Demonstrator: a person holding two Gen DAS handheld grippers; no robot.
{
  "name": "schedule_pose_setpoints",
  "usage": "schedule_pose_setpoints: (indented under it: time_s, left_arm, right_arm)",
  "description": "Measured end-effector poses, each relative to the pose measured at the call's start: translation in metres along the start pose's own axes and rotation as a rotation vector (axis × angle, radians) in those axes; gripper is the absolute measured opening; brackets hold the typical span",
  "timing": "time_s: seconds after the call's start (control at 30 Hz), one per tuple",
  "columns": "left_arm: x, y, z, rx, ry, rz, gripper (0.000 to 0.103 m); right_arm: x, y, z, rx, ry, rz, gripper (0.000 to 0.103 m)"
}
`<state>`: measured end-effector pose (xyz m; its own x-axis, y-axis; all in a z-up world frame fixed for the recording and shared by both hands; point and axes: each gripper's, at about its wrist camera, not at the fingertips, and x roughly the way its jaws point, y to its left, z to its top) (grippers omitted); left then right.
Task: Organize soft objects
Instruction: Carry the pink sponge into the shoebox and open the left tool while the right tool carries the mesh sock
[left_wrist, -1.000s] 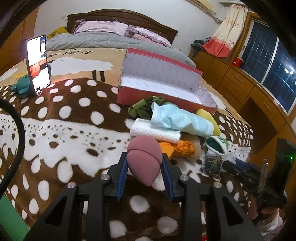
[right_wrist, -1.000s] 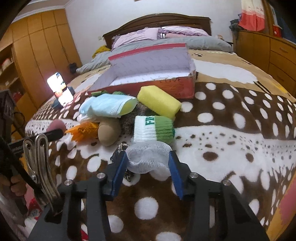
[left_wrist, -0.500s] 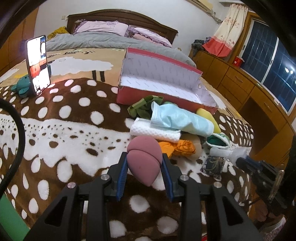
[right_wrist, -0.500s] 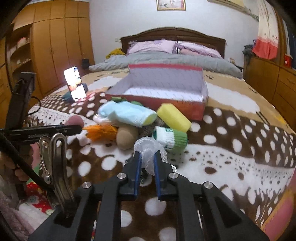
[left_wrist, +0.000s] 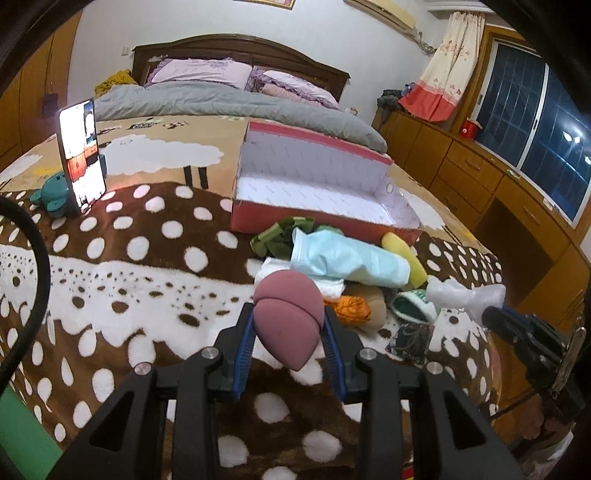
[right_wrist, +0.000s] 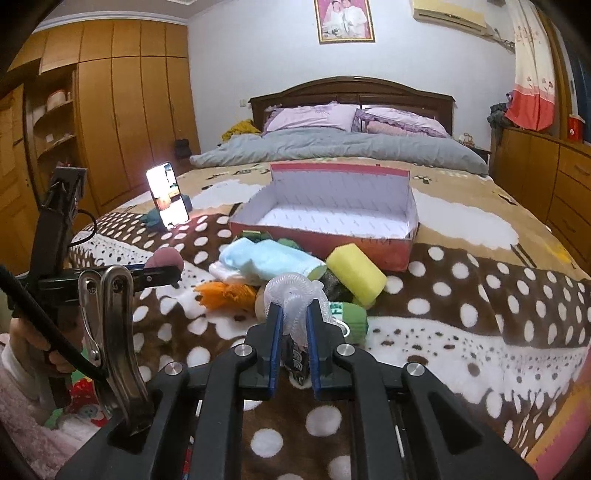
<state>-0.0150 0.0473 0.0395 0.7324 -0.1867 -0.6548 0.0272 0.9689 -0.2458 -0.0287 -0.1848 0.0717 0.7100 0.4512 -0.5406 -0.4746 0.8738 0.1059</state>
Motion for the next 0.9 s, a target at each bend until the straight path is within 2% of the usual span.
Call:
schedule_pose_setpoints:
  time_s: [0.9]
  left_arm:
    - [-0.004,-0.034,0.05,0.087,-0.062,-0.005,0.036]
  right_arm:
    - [0.001,-0.005,0.039,-0.048,-0.061,-0.01,0.013]
